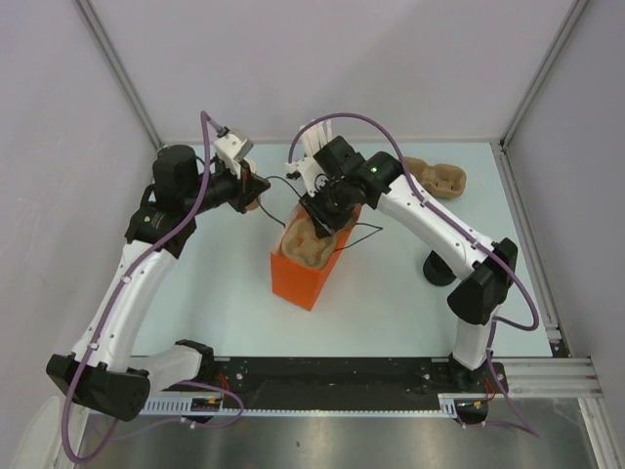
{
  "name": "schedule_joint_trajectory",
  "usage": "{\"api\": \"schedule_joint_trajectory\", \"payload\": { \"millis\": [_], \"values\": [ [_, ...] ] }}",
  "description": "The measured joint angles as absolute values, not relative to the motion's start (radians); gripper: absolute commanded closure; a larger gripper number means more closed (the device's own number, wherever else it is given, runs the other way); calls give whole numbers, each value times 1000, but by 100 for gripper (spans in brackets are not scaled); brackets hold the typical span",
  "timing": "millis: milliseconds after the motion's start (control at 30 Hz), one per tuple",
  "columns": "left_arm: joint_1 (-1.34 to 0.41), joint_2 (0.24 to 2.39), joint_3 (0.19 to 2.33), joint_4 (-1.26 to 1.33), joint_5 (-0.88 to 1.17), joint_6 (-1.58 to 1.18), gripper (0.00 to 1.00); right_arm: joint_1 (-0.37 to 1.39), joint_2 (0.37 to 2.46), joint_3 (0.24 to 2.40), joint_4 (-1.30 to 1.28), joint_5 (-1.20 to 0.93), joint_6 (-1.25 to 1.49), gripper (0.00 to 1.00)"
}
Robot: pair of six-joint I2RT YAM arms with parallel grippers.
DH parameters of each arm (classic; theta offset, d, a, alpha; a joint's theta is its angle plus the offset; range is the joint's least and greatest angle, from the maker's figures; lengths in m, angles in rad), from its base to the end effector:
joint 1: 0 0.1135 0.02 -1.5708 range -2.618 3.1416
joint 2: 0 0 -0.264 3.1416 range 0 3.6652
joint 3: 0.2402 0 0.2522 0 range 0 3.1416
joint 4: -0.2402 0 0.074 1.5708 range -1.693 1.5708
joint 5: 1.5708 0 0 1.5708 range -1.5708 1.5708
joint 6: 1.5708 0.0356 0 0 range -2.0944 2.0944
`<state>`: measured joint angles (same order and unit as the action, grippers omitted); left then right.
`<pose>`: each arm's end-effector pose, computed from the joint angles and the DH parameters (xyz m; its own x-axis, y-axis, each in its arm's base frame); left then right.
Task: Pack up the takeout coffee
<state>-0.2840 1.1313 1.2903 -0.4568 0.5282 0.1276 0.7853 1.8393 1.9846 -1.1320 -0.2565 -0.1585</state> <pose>0.2255 -0.0845 0.4197 -0.1897 0.1699 -0.9670 0.7346 0.6780 -0.0250 0.2648 0.2776 0.3724 -0.4590 -0.6748 -0.5779 -0.8661 0.4847 0.1219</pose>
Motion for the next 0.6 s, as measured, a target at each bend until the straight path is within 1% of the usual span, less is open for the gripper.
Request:
{"api": "schedule_joint_trajectory", "payload": {
  "millis": [333,600],
  "values": [
    [-292,1131,1290,-458,535,128,100,791,1905,1992,-1133,-215,-159,66],
    [-303,1131,1289,-458,523,134,100,797,1940,2040,-1155,-204,-159,66]
  ]
}}
